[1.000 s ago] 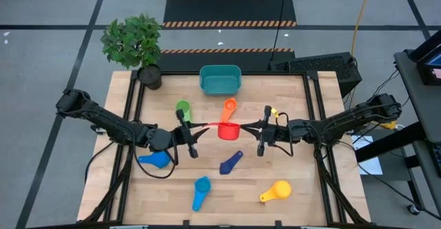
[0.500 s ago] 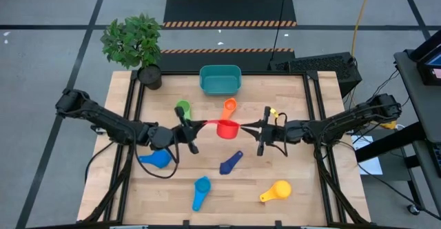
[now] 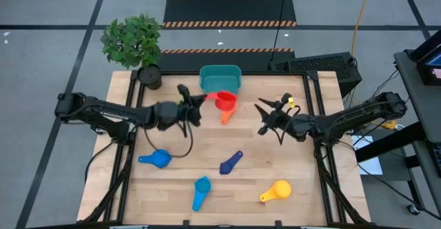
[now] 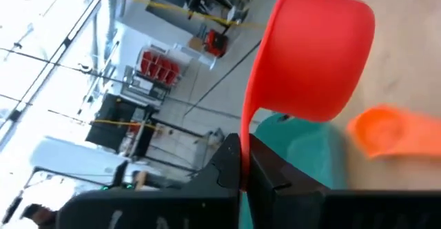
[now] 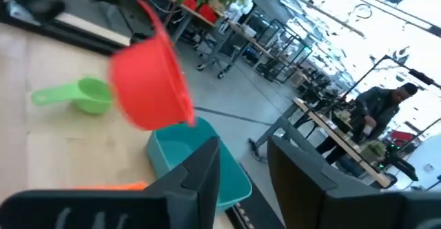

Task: Nest measuring cups in basket
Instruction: Put the red measuring cup into the blue bin

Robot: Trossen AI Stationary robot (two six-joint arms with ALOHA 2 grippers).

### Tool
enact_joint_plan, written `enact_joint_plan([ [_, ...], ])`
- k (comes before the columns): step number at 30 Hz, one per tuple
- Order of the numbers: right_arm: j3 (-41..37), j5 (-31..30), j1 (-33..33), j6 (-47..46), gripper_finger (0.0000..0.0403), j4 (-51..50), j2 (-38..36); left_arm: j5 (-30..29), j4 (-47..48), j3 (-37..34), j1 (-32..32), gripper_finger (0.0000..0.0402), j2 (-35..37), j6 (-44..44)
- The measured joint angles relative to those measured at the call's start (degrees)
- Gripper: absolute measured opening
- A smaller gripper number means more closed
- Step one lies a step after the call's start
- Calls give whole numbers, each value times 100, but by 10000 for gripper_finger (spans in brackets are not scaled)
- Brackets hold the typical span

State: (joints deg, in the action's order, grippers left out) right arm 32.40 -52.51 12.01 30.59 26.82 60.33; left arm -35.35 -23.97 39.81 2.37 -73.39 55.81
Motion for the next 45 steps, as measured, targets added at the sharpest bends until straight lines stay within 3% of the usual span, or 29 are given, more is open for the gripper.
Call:
enact_joint_plan([
  [7, -2, 2, -147, 224, 115, -349, -153, 1259, -207, 2, 1434, 5, -334, 1076],
  [16, -2, 8, -785, 457, 114, -140, -153, 2260, -1400, 66, 2636, 6, -1667, 2327],
  [26, -2, 199, -1243, 535, 114, -67, -153, 2322, -1567, 980, 2927, 7, -2951, 2801],
  [41, -2, 468, -1462, 518, 114, -49, -153, 2397, -1047, 1255, 3051, 9, -3243, 2739],
  [45, -2, 470, -1462, 507, 114, -49, -153, 2395, -879, 1256, 3050, 30, -3240, 2665],
])
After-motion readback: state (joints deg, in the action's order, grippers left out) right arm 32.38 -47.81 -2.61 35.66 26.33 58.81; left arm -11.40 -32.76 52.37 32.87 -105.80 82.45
